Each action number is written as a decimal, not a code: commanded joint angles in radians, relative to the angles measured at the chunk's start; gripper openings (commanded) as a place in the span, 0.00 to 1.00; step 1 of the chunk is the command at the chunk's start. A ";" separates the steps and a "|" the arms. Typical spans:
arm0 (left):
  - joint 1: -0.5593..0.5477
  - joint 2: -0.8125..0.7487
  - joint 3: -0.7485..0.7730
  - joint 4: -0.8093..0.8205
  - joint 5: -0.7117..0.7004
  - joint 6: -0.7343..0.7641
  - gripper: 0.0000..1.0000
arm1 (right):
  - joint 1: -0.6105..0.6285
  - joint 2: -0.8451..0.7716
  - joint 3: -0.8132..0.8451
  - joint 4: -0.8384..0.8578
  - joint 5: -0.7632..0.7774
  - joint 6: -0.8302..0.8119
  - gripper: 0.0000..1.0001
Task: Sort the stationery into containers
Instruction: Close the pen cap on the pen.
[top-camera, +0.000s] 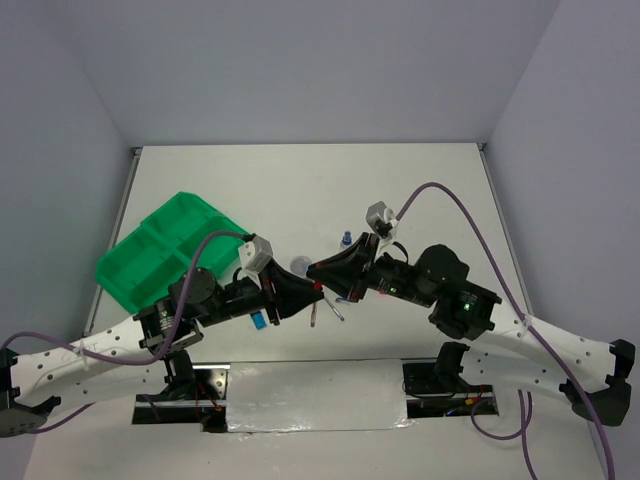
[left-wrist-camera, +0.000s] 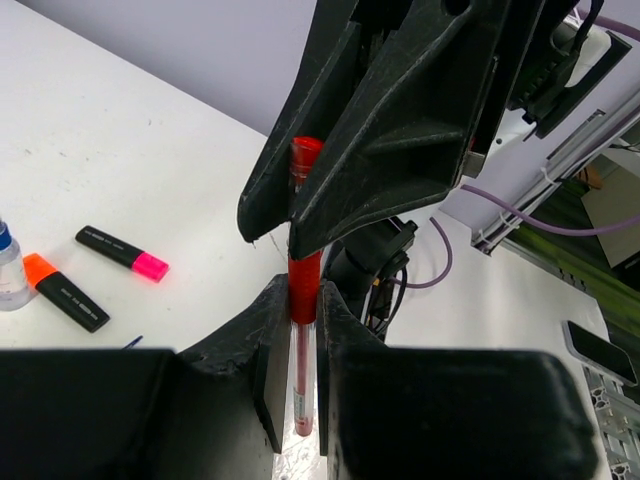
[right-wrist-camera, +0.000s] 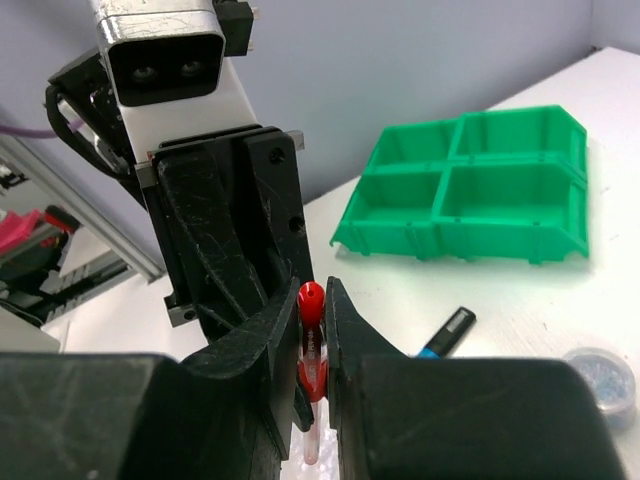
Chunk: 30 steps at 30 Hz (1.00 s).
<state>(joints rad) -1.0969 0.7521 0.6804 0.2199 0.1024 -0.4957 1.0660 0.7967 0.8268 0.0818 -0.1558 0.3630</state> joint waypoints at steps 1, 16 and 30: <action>-0.004 -0.045 -0.002 0.062 -0.061 0.025 0.00 | -0.003 0.006 -0.043 0.079 -0.021 0.025 0.00; -0.004 -0.046 0.139 0.159 -0.052 0.131 0.00 | 0.003 0.142 -0.411 0.450 -0.114 0.120 0.00; 0.011 -0.051 0.180 0.078 -0.030 0.177 0.00 | 0.049 0.147 -0.438 0.498 -0.139 0.110 0.03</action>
<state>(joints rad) -1.0943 0.7349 0.7601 -0.0944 0.0650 -0.3431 1.0760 0.9092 0.4183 0.8513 -0.1642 0.4850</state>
